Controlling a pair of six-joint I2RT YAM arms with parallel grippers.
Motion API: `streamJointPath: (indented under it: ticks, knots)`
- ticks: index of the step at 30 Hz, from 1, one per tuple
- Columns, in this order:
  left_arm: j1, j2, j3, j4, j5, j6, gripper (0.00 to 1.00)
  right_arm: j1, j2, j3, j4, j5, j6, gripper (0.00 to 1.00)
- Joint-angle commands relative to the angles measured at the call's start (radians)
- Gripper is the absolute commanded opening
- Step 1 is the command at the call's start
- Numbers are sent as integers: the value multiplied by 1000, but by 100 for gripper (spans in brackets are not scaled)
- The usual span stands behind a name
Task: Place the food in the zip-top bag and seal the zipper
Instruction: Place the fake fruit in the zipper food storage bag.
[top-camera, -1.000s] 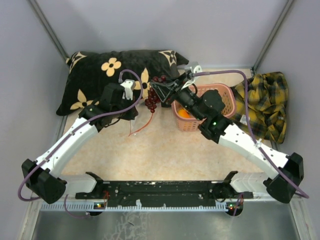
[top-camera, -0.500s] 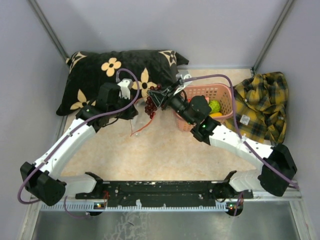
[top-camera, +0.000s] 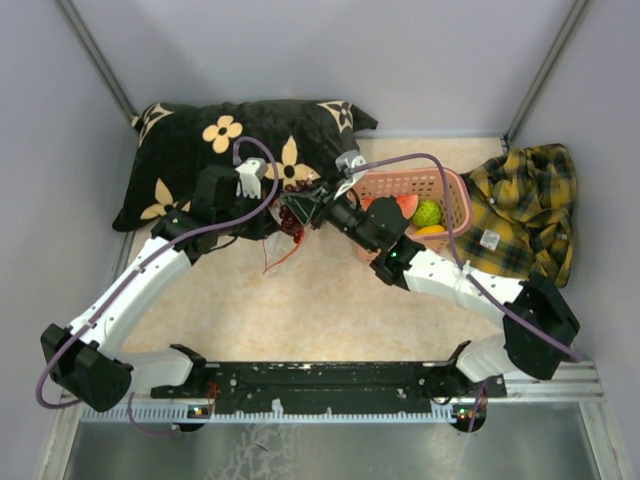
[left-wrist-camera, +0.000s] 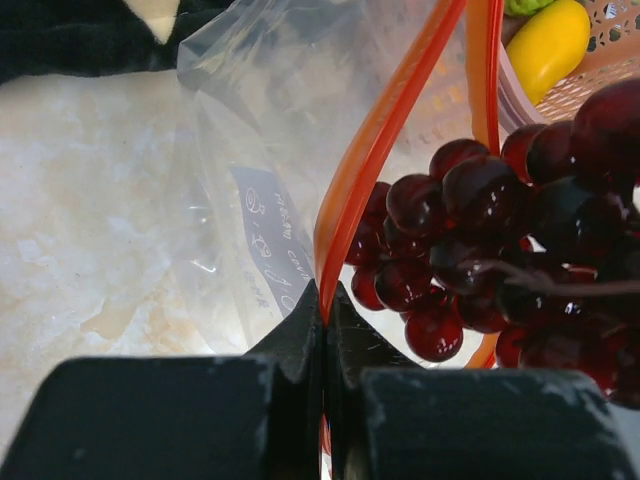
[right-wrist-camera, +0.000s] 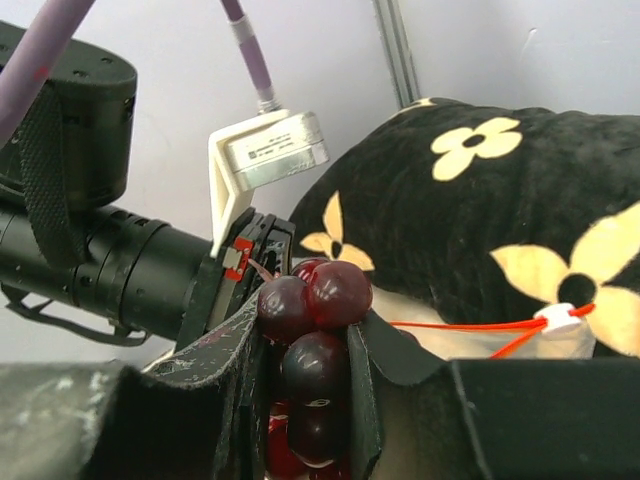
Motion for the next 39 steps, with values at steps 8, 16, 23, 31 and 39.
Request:
streamJointPath:
  ticks: [8, 16, 23, 31, 39]
  knots:
    - [22, -28, -11, 44, 44, -6, 0, 14, 16, -35, 61, -24, -109, 0]
    - [30, -37, -16, 52, 49, -1, 0, 15, -12, -73, -2, 44, -241, 0]
    - [33, -46, -18, 53, 42, 1, 0, 14, -30, -88, -23, 53, -301, 0]
    - [38, -54, -19, 56, 63, 3, 0, 14, -61, -98, -43, 17, -326, 0]
    - [43, -43, -18, 55, 99, 5, 0, 14, -48, -86, -38, -34, -317, 0]
